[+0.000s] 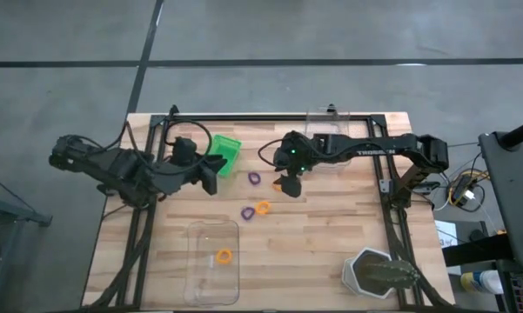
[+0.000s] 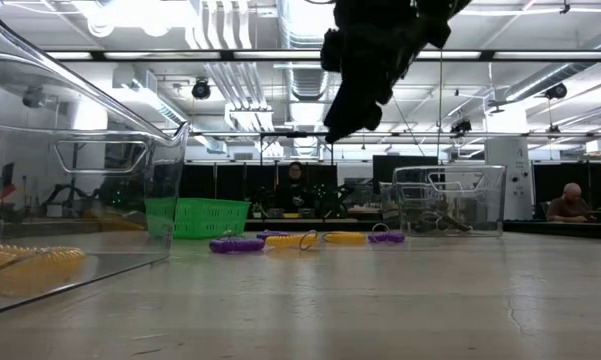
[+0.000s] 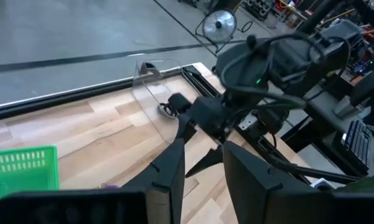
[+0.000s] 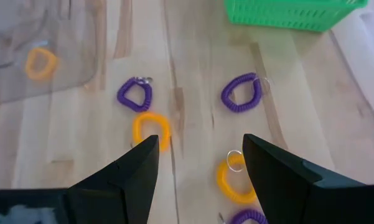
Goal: Sort spring keychains
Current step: Put the top yellow spring keychain into the bottom transparent bin
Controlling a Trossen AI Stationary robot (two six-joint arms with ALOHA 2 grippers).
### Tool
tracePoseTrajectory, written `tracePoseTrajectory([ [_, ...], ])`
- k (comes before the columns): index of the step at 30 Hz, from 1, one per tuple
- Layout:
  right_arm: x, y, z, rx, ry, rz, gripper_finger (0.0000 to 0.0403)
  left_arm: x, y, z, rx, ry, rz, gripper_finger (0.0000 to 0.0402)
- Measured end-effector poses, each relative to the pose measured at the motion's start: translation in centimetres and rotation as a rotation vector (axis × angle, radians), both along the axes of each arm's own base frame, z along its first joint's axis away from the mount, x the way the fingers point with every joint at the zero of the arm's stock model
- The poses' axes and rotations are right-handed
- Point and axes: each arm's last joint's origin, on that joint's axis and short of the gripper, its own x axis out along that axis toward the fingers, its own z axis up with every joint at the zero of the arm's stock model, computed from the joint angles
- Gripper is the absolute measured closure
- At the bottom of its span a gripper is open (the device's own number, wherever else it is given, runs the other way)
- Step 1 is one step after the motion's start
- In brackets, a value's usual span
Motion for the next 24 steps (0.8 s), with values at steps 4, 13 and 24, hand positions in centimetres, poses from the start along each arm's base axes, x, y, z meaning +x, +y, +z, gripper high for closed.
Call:
tracePoseTrajectory([
  [4,-0.4,0.1,-1.5,-0.002,0.005,0.003,0.0177,-0.1,0.0,0.1,0.005,0.001,-0.002,0.0298],
  [13,-1.4,0.0,-4.6,-0.114,0.022,-0.003,0.0177,-0.1,0.1,0.1,0.045,0.025,-0.018,0.0298],
  [24,-1.8,0.0,-5.8,-0.145,0.018,0.021,0.0177,-0.2,0.1,0.0,0.068,0.046,-0.026,0.0298],
])
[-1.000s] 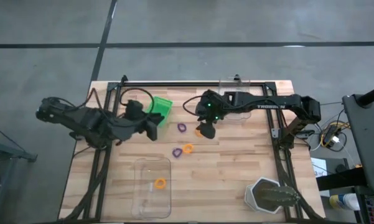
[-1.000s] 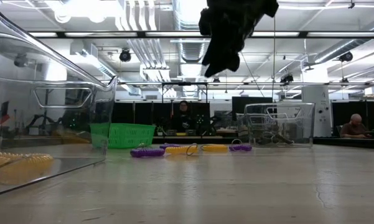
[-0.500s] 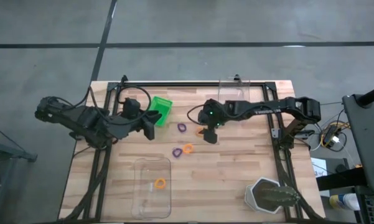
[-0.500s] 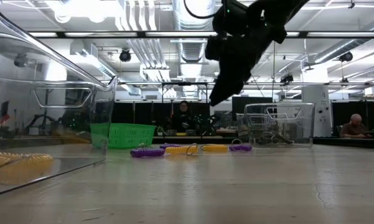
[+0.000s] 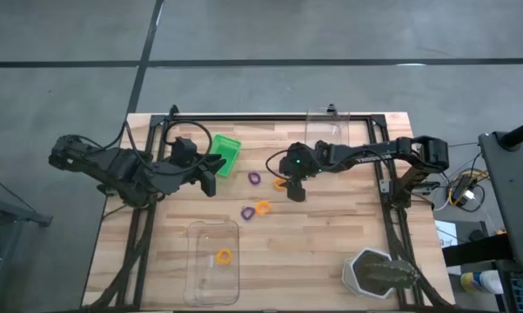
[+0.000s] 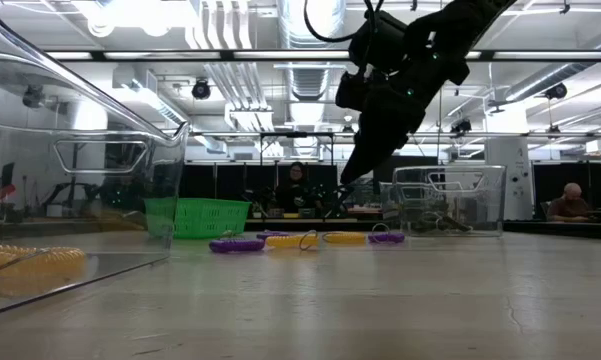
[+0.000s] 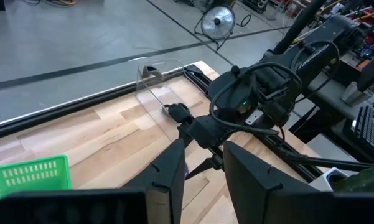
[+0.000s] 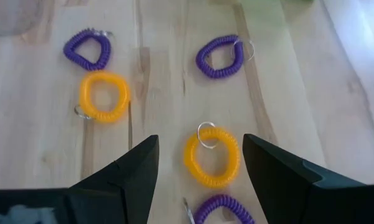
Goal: Sort spring keychains
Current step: Put the top yellow spring keychain into the bottom transparent bin
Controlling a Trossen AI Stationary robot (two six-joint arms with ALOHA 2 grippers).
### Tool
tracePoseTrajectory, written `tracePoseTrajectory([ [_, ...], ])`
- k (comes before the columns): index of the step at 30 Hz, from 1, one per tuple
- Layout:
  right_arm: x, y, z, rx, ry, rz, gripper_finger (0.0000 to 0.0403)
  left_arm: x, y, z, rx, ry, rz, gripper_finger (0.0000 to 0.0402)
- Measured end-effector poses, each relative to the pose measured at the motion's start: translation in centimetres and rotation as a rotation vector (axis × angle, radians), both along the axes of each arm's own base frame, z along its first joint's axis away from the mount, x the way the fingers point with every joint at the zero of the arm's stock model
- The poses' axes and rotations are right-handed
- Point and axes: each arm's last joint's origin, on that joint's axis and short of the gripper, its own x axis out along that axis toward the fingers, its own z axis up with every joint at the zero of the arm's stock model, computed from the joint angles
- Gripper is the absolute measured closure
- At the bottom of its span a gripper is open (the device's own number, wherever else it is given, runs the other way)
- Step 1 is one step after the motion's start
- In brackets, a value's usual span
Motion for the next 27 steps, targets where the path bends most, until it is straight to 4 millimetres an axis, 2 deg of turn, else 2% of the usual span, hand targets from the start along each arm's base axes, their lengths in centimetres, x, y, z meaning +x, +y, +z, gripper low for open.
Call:
tracePoseTrajectory([
  [4,0.4,0.0,-1.6,0.01,0.047,0.0,0.0177,0.0,0.0,0.0,0.0,0.001,0.0,0.0298],
  [8,1.6,0.1,-3.0,0.011,0.084,0.015,0.0177,0.0,0.0,0.0,0.002,0.006,0.0,0.0298],
  [18,4.2,-0.4,-4.4,0.041,0.221,0.002,0.0177,0.0,0.0,0.0,0.001,0.004,0.0,0.0298],
  [27,5.4,-0.6,-6.1,0.102,0.362,-0.069,0.0181,0.0,0.0,0.0,0.001,0.005,0.0,0.0298],
])
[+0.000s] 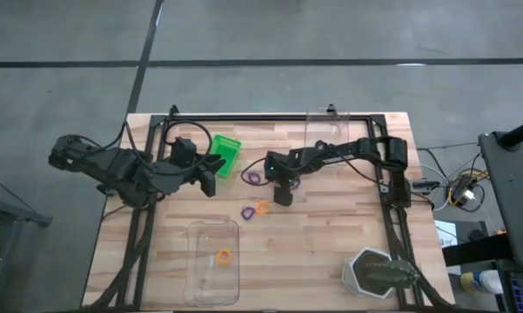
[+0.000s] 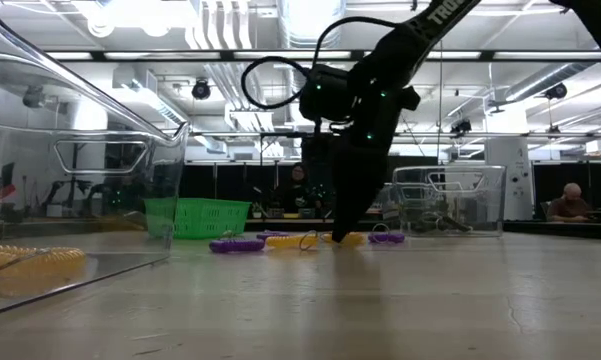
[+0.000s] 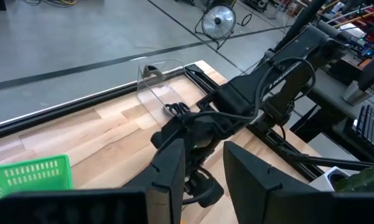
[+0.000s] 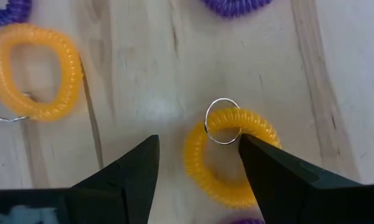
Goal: Sort spring keychains
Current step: Put the top yellow spring keychain into the bottom transparent bin
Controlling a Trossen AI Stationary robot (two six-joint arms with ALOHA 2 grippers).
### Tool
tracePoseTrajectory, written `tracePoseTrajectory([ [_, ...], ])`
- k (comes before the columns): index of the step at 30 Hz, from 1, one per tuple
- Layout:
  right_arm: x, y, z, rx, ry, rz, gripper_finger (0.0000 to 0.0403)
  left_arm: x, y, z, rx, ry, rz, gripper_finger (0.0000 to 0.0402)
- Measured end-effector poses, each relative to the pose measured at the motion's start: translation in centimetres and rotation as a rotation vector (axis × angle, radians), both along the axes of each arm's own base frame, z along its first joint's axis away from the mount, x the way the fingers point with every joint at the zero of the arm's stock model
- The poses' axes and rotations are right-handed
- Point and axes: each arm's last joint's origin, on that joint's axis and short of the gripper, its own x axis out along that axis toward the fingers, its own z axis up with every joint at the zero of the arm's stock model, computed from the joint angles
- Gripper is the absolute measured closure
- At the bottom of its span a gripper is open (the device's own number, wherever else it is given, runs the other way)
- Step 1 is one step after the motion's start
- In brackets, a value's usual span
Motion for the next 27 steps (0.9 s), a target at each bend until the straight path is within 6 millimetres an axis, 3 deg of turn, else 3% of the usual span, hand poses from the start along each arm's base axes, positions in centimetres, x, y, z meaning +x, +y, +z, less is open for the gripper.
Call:
tracePoseTrajectory([
  [5,0.6,-0.1,0.8,0.001,0.001,-0.003,0.0228,0.0,0.0,0.0,0.007,0.004,-0.002,0.0298],
  [12,1.2,-0.2,1.8,0.024,0.022,0.014,0.0376,0.0,0.0,0.0,0.022,0.012,-0.003,0.0298],
  [18,1.2,-0.3,3.2,0.042,0.037,0.007,0.0394,0.0,0.0,0.0,0.027,0.011,0.004,0.0298],
  [27,1.6,-0.1,8.7,0.02,-0.115,0.013,0.0395,0.0,0.0,0.0,0.076,0.042,-0.017,0.0298],
])
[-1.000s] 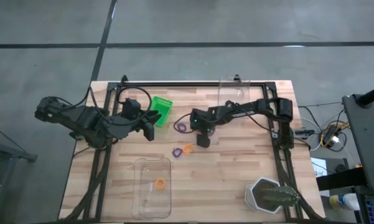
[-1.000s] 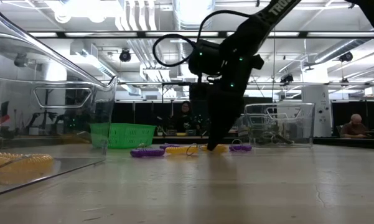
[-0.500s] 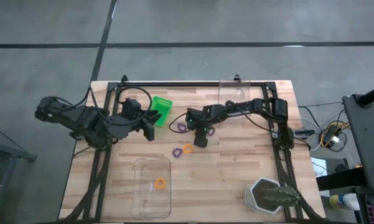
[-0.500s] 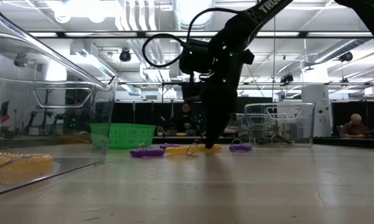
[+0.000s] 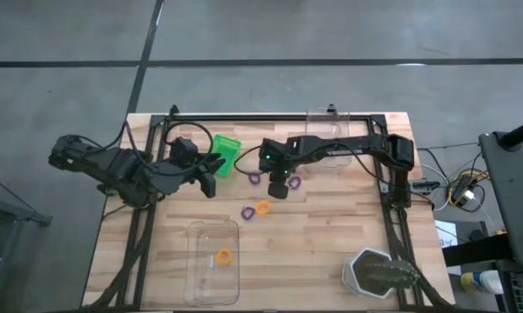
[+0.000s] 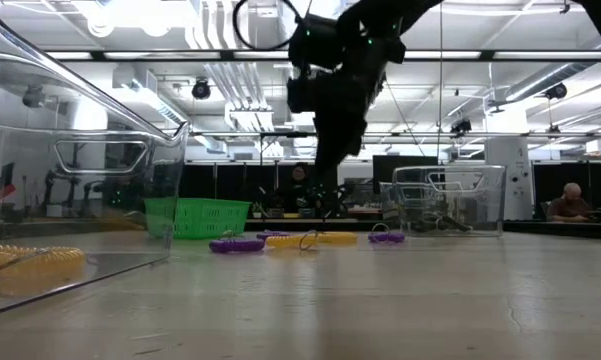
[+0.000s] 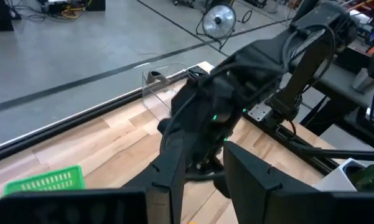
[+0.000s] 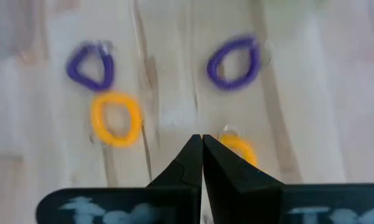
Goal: Sort spring keychains
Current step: Put the top yellow spring keychain into the bottom transparent bin
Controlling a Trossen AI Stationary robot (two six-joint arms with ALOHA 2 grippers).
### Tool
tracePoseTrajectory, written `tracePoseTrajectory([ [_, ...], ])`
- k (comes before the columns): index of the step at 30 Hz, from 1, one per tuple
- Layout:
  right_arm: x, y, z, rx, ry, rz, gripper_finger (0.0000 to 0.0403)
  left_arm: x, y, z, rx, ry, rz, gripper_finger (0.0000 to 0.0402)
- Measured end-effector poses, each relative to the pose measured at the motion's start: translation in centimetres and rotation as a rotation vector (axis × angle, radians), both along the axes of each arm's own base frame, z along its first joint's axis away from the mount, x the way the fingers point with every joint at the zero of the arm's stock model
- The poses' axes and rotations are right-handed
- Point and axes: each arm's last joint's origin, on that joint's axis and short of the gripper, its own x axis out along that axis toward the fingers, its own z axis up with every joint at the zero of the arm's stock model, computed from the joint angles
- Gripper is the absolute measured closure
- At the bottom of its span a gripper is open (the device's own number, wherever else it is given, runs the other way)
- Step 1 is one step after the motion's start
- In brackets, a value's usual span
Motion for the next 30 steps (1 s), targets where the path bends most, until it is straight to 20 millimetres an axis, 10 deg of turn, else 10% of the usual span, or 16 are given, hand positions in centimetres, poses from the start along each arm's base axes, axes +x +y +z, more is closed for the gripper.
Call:
tracePoseTrajectory([
  [8,-0.3,0.3,0.0,0.069,-0.009,0.059,0.0384,0.0,0.0,0.0,0.004,0.004,-0.003,0.0298],
  [21,0.0,0.4,-4.1,0.018,0.117,0.146,0.0215,0.0,0.0,0.0,0.015,0.011,-0.004,0.0298],
  [30,0.3,-0.1,-7.1,-0.066,0.217,0.113,0.0223,0.1,0.0,-0.5,0.017,0.025,-0.003,0.0298],
])
